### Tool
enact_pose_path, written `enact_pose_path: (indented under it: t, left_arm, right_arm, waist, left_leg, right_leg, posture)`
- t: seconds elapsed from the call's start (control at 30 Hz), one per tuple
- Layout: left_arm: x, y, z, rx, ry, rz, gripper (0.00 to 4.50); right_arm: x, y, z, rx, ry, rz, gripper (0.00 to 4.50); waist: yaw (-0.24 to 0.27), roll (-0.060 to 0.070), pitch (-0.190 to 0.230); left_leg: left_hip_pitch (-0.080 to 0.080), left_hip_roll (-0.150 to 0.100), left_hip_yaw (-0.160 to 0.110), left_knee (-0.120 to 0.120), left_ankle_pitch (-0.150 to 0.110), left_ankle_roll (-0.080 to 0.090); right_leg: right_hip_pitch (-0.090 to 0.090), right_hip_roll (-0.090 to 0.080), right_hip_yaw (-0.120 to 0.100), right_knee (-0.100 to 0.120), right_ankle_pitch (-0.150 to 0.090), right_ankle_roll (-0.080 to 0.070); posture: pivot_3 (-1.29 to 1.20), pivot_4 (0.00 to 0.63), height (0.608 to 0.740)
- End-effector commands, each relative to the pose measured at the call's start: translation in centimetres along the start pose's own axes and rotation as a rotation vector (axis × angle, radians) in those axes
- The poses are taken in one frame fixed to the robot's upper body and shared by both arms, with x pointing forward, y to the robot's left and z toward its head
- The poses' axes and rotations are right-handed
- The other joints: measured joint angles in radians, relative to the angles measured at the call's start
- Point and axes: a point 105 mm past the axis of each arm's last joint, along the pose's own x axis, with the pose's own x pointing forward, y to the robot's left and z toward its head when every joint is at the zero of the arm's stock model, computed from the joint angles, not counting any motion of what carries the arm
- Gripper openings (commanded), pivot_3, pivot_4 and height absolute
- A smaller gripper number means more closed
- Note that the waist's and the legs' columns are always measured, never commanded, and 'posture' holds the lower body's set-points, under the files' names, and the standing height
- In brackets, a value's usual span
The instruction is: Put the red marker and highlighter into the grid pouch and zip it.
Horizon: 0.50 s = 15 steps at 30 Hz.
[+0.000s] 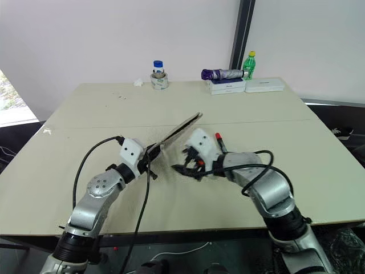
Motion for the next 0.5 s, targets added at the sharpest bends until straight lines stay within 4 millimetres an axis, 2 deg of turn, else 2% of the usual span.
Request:
enact_pose_path:
  t: [0.03,0.1,0.17,0.23,0.43,0.5]
  left_arm:
    - [0.6,-0.4,0.5,0.016,-0.029,0.001,0.00]
    - [1.0,-0.7,0.1,-0.008,-0.019,0.014,0.00]
    - [1.3,-0.9,-0.1,-0.033,-0.020,0.027,0.00]
    - [1.5,-1.0,0.0,-0.070,-0.033,0.034,0.00]
    - [1.6,-1.3,0.5,-0.101,-0.059,0.015,0.00]
    - [1.4,-1.4,0.5,-0.103,-0.059,0.010,0.00]
  right_arm:
    - [-0.8,-3.7,0.0,0.012,-0.027,-0.202,2.91]
    - [-0.9,-6.2,-1.3,0.097,-0.005,-0.334,2.91]
    - [-0.7,-7.5,-2.6,0.132,0.030,-0.402,2.91]
    - [-0.2,-8.0,-3.8,0.146,0.055,-0.423,2.91]
    - [1.1,-8.4,-5.4,0.196,0.077,-0.424,2.91]
    - [1.4,-8.5,-5.7,0.202,0.077,-0.423,2.40]
  waist:
    - [-0.003,0.000,0.000]
    - [-0.004,0.000,0.000]
    - [-0.003,0.000,0.000]
    - [-0.003,0.000,0.000]
    - [-0.006,0.000,0.000]
    - [-0.005,0.000,0.000]
  left_leg:
    - [0.000,0.000,0.000,0.000,0.000,0.000]
    - [0.000,0.000,0.001,-0.001,0.000,0.000]
    - [0.000,0.000,0.001,-0.001,0.000,0.000]
    - [0.000,0.000,0.001,-0.001,0.000,0.000]
    - [0.000,0.000,0.001,-0.001,0.000,0.000]
    - [0.000,0.000,0.001,-0.001,0.000,0.000]
  right_leg:
    - [0.000,0.000,0.000,0.000,0.000,0.000]
    - [0.000,0.000,0.000,0.000,0.000,0.000]
    - [0.000,0.000,0.000,0.000,0.000,0.000]
    - [0.000,0.000,0.000,0.000,0.000,0.000]
    - [0.000,0.000,0.000,0.000,0.000,0.000]
    - [0.000,0.000,0.000,0.000,0.000,0.000]
  posture:
    - [0.00,0.150,0.740]
    - [0.00,0.150,0.740]
    - [0.00,0.150,0.740]
    - [0.00,0.150,0.740]
    - [0.00,0.150,0.740]
    - [0.00,0.150,0.740]
